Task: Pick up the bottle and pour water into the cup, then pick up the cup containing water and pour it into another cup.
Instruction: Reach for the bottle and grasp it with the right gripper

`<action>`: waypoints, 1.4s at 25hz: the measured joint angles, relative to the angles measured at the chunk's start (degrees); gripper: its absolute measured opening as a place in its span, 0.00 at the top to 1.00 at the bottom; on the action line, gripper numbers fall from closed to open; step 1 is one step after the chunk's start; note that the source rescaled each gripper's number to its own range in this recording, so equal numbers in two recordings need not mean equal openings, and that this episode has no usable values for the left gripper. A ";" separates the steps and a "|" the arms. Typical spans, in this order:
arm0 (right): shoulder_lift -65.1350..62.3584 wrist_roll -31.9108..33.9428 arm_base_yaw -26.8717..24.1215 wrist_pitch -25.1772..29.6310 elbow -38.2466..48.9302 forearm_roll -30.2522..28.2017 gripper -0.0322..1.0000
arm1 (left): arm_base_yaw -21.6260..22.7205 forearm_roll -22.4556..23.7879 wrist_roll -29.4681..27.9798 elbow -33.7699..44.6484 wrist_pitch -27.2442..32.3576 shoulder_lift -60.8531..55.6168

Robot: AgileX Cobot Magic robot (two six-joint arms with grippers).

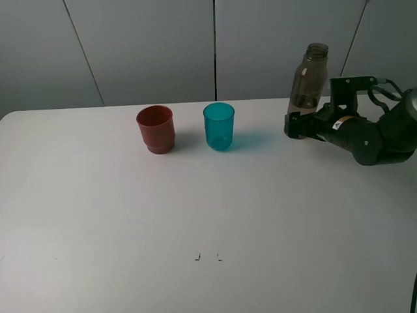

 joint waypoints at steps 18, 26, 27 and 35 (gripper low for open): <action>2.09 -1.54 0.00 0.96 -5.96 -1.39 0.00 | 0.00 0.00 0.39 0.00 0.00 0.00; 3.20 -1.54 0.00 -0.12 -7.37 -1.39 0.00 | 0.00 0.00 0.39 0.00 0.00 0.00; 3.73 -1.54 0.00 -0.60 -7.48 -1.26 0.00 | 0.00 0.00 0.39 0.00 0.00 0.00; 5.57 -0.14 0.00 -3.98 -8.56 -1.00 0.00 | 0.00 0.00 0.39 0.00 0.00 0.00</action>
